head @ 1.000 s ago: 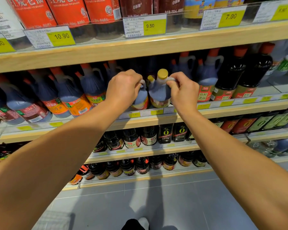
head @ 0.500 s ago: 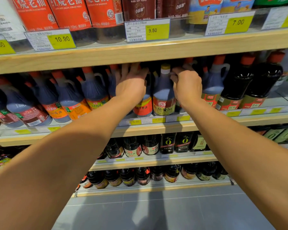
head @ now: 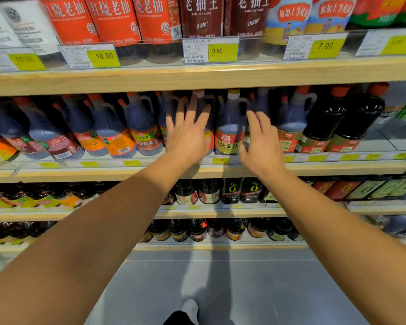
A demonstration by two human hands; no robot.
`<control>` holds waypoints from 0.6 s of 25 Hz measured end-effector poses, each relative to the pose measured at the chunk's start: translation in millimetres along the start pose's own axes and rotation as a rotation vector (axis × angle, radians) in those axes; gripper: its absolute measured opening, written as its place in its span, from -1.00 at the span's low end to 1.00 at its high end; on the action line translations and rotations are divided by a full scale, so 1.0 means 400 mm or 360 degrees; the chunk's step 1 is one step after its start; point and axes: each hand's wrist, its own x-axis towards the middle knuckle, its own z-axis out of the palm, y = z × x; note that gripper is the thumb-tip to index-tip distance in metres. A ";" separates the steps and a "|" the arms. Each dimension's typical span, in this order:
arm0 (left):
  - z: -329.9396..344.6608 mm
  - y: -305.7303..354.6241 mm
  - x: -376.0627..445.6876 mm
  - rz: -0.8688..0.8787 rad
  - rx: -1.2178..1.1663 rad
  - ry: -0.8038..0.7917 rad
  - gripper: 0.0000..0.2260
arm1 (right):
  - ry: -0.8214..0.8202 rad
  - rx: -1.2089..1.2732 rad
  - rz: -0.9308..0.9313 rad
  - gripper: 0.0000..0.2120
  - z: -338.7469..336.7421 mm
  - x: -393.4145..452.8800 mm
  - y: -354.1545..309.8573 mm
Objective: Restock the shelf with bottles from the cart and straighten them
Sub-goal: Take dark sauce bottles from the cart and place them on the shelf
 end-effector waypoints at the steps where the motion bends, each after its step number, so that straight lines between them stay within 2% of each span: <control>1: -0.007 0.002 -0.041 -0.0014 -0.0024 -0.0038 -0.35 | -0.0084 0.0027 0.0000 -0.29 -0.012 -0.033 -0.002; 8: -0.126 0.001 -0.418 -0.0213 -0.0272 -0.0292 -0.37 | -0.0583 -0.0041 -0.0312 -0.24 -0.139 -0.249 -0.110; 15: -0.224 -0.144 -0.759 -0.0632 -0.0318 -0.0361 -0.37 | -0.0737 -0.0135 -0.0818 -0.24 -0.163 -0.417 -0.366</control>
